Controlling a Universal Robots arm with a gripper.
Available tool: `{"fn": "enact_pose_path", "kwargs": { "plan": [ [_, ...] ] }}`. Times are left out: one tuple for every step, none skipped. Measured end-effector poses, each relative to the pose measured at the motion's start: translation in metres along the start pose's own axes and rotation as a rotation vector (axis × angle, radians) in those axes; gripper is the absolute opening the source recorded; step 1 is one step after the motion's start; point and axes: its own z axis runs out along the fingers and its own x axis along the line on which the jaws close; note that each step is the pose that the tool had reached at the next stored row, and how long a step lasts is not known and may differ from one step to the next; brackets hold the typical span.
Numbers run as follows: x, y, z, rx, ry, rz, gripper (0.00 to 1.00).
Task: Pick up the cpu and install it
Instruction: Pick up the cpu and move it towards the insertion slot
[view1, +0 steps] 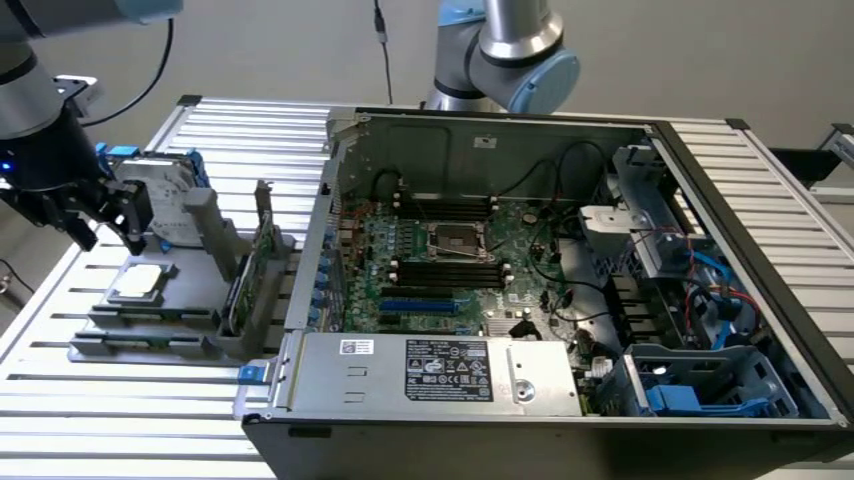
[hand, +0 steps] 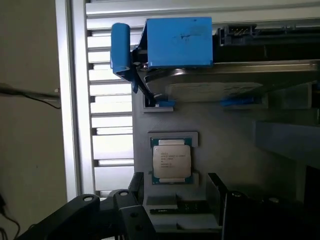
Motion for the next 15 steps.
{"fn": "enact_pose_path", "kwargs": {
  "plan": [
    [0.0,-0.0002,0.0016,0.0002,0.0003,0.0,0.62],
    [0.0,-0.0003,0.0034,0.0003,0.0004,-0.001,0.62],
    [0.0,-0.0004,0.0053,0.0003,0.0004,-0.002,0.62],
    [0.0,-0.0005,0.007,0.0003,0.0004,-0.002,0.62],
    [0.0,-0.0006,0.0088,0.0002,0.0004,-0.003,0.62],
    [0.0,-0.0007,0.0108,0.0003,0.0004,-0.003,0.62],
    [0.0,-0.0008,0.0126,0.0003,0.0006,-0.004,0.62],
    [0.0,-0.0009,0.0144,0.0003,0.0005,-0.004,0.62],
    [0.0,-0.0009,0.0162,0.0003,0.0005,-0.005,0.62],
    [0.0,-0.001,0.018,0.0003,0.0005,-0.005,0.62],
    [0.0,-0.0011,0.0197,0.0003,0.0006,-0.006,0.62],
    [0.0,-0.0012,0.0216,0.0003,0.0006,-0.006,0.62],
    [0.0,-0.0012,0.0236,0.0003,0.0006,-0.007,0.62],
    [0.0,-0.0013,0.0253,0.0004,0.0006,-0.007,0.62],
    [0.0,-0.0014,0.0271,0.0003,0.0006,-0.007,0.62]
  ]
}}
